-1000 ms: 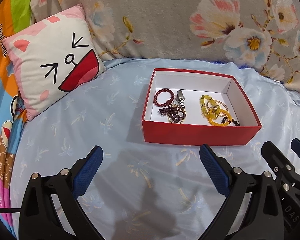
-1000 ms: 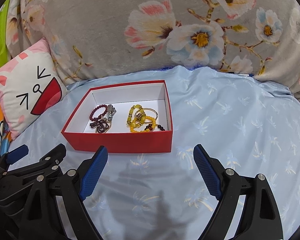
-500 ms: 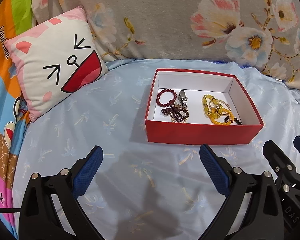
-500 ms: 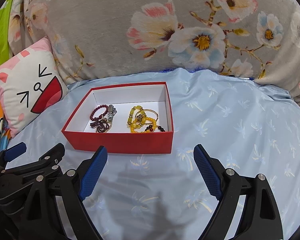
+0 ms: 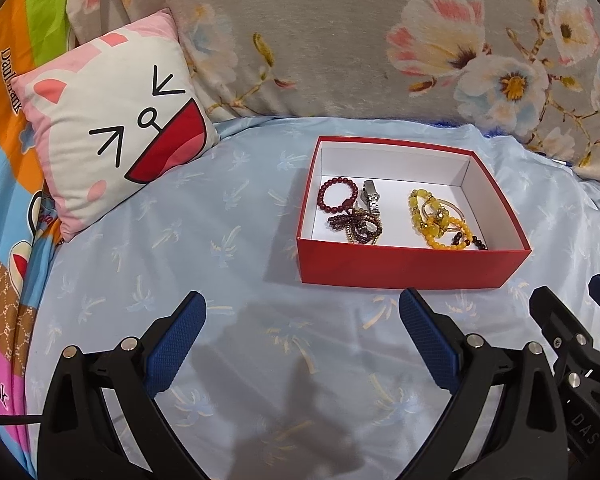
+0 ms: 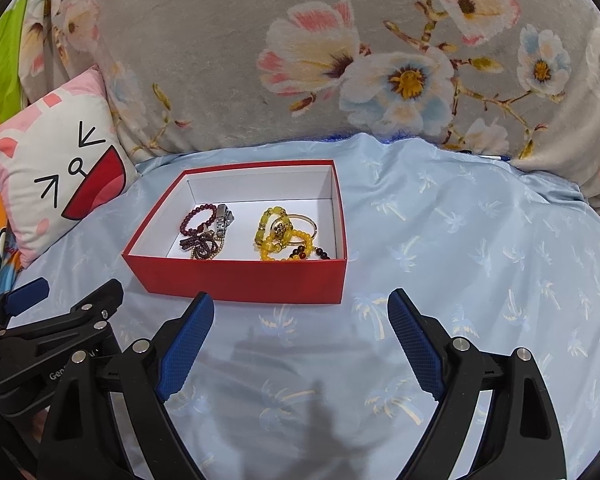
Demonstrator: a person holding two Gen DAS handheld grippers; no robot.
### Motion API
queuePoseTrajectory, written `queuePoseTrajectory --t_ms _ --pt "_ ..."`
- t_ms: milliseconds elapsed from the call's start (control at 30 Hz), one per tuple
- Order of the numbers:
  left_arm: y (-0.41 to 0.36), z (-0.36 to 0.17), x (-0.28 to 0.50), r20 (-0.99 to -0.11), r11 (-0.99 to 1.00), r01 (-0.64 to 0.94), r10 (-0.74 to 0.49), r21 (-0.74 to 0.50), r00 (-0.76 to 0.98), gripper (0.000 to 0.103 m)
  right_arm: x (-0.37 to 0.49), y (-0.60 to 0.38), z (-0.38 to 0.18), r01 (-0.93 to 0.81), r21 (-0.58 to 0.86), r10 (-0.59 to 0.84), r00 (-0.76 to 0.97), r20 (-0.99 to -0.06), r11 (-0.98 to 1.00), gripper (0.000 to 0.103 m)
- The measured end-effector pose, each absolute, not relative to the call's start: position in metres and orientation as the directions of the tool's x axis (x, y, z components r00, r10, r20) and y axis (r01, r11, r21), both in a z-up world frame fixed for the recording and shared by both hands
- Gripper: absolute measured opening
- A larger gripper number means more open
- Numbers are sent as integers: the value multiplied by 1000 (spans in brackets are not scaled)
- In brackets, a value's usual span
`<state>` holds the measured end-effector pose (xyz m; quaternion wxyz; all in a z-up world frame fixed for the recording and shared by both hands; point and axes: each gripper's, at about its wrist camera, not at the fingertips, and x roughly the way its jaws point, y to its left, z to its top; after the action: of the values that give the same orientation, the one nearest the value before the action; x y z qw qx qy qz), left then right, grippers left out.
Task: Organize jewelry
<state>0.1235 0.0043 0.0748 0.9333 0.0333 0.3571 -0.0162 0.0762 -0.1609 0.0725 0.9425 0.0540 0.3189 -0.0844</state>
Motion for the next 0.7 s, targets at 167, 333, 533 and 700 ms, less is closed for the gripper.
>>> queuePoseTrajectory --t_ms 167,333,533,700 --pt "8 74 123 -670 997 49 0 54 743 93 76 -165 71 201 65 -120 781 -612 977 85" --pt "10 73 122 -673 998 45 4 55 740 93 76 -166 70 202 62 -122 779 -615 977 85" --pt "10 73 122 -671 997 46 4 56 741 93 76 -165 70 200 60 -122 779 -615 978 85" --pt "10 73 122 -671 997 46 5 58 742 93 76 -165 70 198 58 -121 779 -616 978 85"
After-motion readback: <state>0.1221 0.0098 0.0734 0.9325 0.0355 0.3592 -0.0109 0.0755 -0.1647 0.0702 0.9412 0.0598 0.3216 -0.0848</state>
